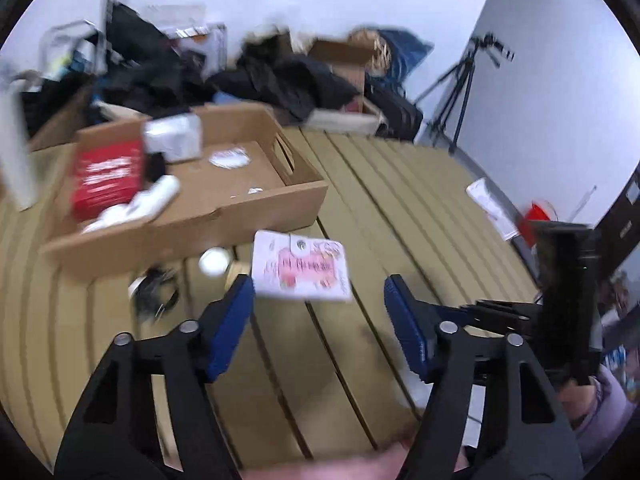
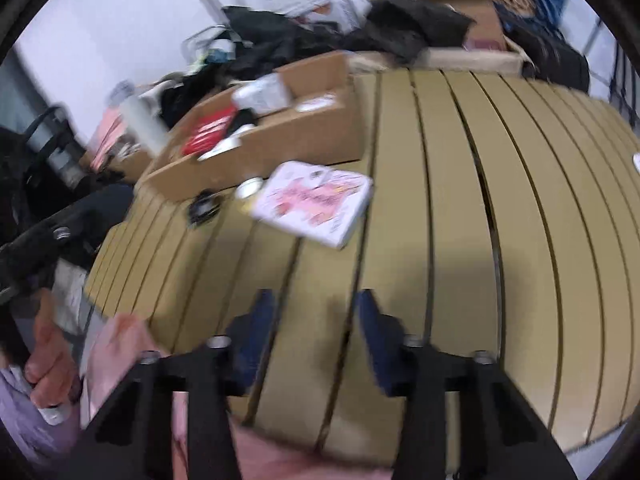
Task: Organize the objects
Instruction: 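Grasp the pink card wallet with the left gripper and lift it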
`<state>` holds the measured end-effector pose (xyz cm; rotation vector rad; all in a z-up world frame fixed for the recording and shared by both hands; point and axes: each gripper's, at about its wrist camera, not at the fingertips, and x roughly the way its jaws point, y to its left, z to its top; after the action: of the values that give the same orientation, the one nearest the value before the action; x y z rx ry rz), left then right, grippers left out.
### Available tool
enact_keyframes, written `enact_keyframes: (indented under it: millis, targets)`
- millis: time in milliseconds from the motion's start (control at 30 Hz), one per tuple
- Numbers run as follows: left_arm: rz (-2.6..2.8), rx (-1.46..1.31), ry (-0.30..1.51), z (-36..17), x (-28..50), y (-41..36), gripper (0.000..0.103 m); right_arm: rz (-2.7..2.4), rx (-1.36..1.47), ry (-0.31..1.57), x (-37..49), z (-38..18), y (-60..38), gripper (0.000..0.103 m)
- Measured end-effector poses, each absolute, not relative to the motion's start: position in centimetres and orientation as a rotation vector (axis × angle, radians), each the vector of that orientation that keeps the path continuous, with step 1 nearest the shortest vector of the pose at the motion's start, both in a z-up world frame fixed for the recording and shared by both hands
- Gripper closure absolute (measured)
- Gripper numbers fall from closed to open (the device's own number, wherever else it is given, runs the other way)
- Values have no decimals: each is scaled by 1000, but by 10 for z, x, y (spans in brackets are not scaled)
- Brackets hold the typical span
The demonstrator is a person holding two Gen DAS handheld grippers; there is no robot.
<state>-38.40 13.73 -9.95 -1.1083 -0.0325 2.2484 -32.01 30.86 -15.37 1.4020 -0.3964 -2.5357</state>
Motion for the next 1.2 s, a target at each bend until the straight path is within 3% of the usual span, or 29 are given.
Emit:
enact_keyframes:
  millis: [133,233,433,800,1000,1200]
  targets:
    - [2178,-1340,55,-157,-453,164,70,-2517,1418,-501,-361,-174,322,63]
    - [2154,-1387,65,-174,-471,172,78,-2498,1442,-548,-388,-189,324,63]
    - [2114,-1449,118,-167,-446,191,78,-2484,1458,-605,-409,-203,331,64]
    - [2046,-1463,68,-181,-369,209,77,-2493,1496,-512,-339,-200,355,63]
    - [2098,-1432,-46,-166,-334,185,93,-2485,1505,-532,-309,-193,351,76]
    - [2114,-1302,-131,-124,-327,174,94,-2525,1399,-483,-296,-155,341,80]
